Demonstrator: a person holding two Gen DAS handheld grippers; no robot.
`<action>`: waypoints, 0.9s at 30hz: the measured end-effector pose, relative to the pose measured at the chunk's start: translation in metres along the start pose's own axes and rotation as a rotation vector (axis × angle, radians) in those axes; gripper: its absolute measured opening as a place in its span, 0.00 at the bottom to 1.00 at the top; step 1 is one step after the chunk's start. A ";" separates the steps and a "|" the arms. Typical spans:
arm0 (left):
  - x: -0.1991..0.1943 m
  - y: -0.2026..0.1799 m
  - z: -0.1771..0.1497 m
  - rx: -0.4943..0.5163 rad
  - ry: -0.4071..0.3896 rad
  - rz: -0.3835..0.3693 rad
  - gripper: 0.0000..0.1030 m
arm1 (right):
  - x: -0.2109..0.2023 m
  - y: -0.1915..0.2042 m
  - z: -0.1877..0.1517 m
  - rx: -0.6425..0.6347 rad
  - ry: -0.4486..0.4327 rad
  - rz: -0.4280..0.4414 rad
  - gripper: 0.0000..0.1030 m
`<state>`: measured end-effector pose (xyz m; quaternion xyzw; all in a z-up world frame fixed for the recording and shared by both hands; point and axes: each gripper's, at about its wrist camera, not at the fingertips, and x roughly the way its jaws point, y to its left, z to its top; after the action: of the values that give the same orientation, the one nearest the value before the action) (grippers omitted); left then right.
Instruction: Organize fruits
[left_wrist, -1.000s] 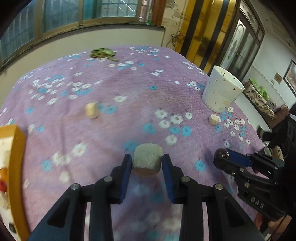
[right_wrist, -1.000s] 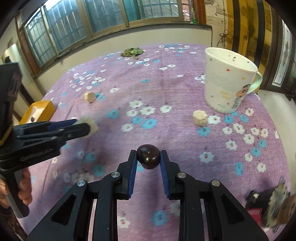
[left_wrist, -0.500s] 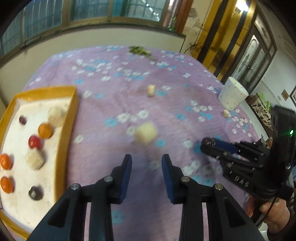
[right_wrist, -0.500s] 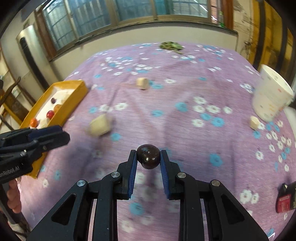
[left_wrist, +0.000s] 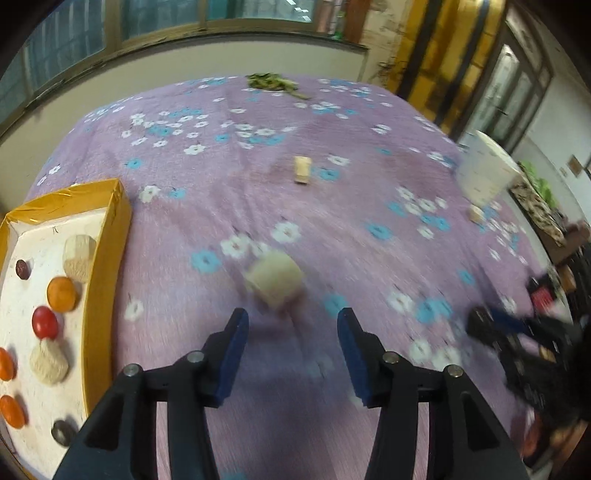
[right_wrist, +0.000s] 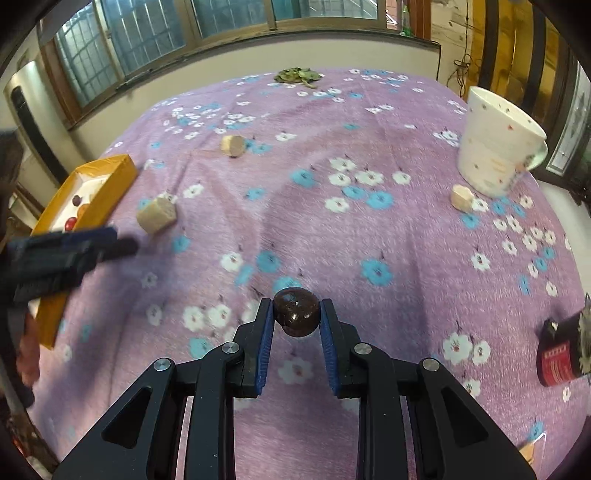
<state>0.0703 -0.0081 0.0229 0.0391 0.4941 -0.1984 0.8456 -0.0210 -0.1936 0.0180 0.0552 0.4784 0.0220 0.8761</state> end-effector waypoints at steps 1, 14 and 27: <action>0.007 0.002 0.004 -0.011 0.010 0.003 0.51 | 0.001 -0.002 -0.002 0.006 0.003 0.007 0.23; 0.037 0.008 0.016 -0.091 -0.004 0.053 0.42 | 0.007 -0.009 -0.015 -0.014 -0.009 0.070 0.24; 0.005 0.018 -0.009 -0.130 -0.022 -0.051 0.42 | -0.011 0.007 -0.004 -0.050 -0.049 0.046 0.23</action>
<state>0.0716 0.0092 0.0116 -0.0307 0.4975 -0.1879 0.8463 -0.0306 -0.1876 0.0260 0.0448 0.4548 0.0527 0.8879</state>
